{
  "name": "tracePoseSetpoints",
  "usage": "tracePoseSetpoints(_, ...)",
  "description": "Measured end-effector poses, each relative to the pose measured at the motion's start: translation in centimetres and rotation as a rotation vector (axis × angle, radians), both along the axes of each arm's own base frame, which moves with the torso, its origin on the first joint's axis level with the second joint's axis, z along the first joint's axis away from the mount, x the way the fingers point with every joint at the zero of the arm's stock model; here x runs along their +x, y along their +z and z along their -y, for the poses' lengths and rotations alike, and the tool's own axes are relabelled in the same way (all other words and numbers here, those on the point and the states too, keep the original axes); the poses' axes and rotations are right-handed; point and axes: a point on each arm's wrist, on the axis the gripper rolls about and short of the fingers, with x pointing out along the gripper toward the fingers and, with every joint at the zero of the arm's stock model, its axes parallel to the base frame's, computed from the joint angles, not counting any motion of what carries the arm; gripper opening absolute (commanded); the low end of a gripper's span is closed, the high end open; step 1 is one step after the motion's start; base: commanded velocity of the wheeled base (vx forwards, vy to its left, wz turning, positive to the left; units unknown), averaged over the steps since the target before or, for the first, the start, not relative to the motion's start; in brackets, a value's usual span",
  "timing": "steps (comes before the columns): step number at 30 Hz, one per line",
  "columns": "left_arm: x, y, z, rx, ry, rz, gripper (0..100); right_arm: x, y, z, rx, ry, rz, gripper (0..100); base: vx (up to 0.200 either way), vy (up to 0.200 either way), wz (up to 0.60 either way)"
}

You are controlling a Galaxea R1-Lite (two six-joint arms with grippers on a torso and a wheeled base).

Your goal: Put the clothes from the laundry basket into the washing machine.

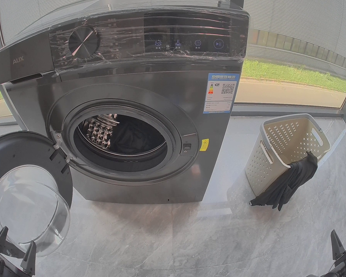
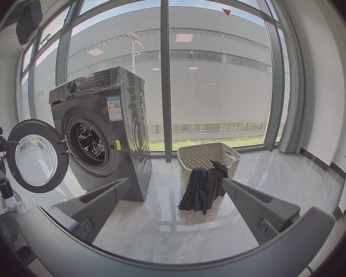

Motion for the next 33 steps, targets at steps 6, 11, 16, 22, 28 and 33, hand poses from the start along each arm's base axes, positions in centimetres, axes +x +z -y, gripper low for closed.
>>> tracePoseSetpoints(6,-0.28,-0.53,-0.15,0.042,0.089,-0.013,100,0.00,-0.01,0.00,-0.004,0.000,-0.001,100,0.000,0.000,0.00)
tracePoseSetpoints(11,-0.36,-0.72,-0.08,0.054,0.049,-0.018,100,0.00,-0.02,0.00,-0.008,0.000,-0.001,100,0.000,0.000,0.00)
tracePoseSetpoints(16,-0.38,-0.71,-0.08,0.054,0.047,-0.014,100,0.00,-0.02,0.00,-0.009,0.000,-0.002,100,0.000,-0.160,0.00)
tracePoseSetpoints(22,-0.40,-0.71,-0.08,0.052,0.048,-0.012,100,0.00,-0.02,0.00,-0.009,0.000,-0.002,100,0.000,-0.200,0.00)
tracePoseSetpoints(28,-0.39,-0.71,-0.08,0.054,0.046,-0.013,100,0.00,-0.02,0.00,-0.009,0.000,-0.002,100,0.000,-0.200,0.00)
tracePoseSetpoints(33,-0.40,-0.71,-0.08,0.057,0.048,-0.013,100,0.00,-0.02,0.00,-0.009,0.000,-0.002,100,0.000,-0.080,0.00)
